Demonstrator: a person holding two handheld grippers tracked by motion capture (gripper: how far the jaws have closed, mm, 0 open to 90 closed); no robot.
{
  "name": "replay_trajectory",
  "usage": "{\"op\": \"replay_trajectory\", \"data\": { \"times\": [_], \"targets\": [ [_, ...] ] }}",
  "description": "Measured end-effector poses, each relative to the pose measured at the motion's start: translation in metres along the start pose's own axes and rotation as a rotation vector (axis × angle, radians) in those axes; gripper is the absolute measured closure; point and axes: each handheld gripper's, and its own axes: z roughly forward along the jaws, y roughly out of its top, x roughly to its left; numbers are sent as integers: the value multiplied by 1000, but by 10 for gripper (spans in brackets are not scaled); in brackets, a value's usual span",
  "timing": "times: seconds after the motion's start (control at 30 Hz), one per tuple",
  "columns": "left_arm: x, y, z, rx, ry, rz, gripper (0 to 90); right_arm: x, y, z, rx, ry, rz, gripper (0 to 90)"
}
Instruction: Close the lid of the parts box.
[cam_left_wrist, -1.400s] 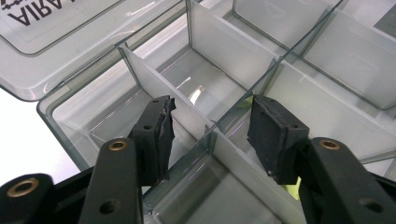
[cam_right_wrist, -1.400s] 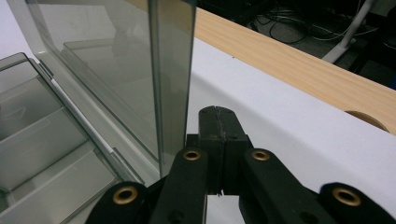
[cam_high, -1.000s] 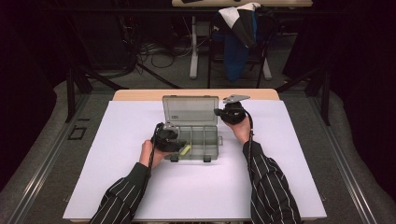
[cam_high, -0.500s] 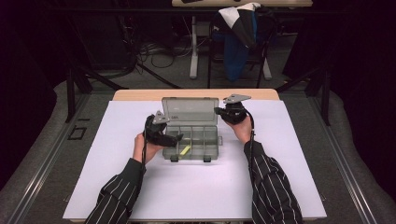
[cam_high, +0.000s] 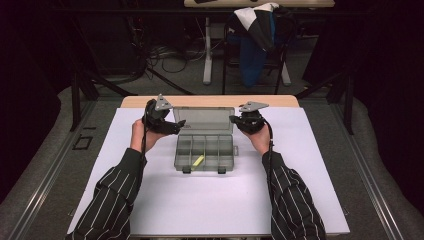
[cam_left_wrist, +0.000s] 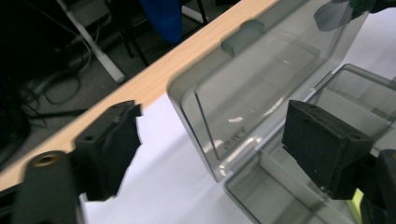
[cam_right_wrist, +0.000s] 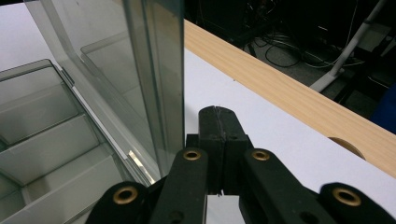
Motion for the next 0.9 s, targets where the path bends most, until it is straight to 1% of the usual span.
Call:
{"op": "replay_trajectory", "data": {
  "times": [0.07,0.13,0.17,0.2,0.27,0.33,0.4,0.43,0.47,0.5,0.57,0.6,0.63,0.7,0.77,0.9],
  "targets": [
    [1,5,0,3,6,38,286,1,0,0,0,-1,0,900],
    [3,8,-1,-2,22,64,381,1,0,-1,1,1,0,900],
    [4,9,-2,-7,12,82,480,1,0,-1,2,0,-1,900],
    [5,9,-2,-12,20,96,542,1,0,-1,3,0,-1,900],
    [6,8,-1,-4,17,118,617,1,0,-2,10,3,-2,897],
    [7,7,1,14,8,128,652,0,0,-3,10,3,-4,894],
    [9,6,2,8,5,126,685,-1,1,-5,14,-6,-7,880],
    [11,5,2,-1,-1,117,708,-2,1,-7,13,-8,-6,874],
    [12,5,2,-4,-8,118,714,-2,2,-9,12,-12,-3,868],
    [13,4,2,-6,-10,119,717,-3,3,-13,6,-20,0,864],
    [14,4,2,-12,-18,116,721,-5,5,-22,-14,-25,22,850],
    [14,4,2,-11,-18,120,722,-6,6,-26,-16,-29,23,841],
    [14,4,2,-10,-19,124,724,-6,8,-31,-21,-30,23,831],
    [14,4,2,-7,-17,127,725,-6,11,-40,-12,-29,17,802],
    [14,4,2,-7,-19,127,726,-6,14,-49,-9,-20,8,753],
    [14,4,2,-6,-22,123,730,-4,21,-64,-1,-5,-7,701]
  ]
}}
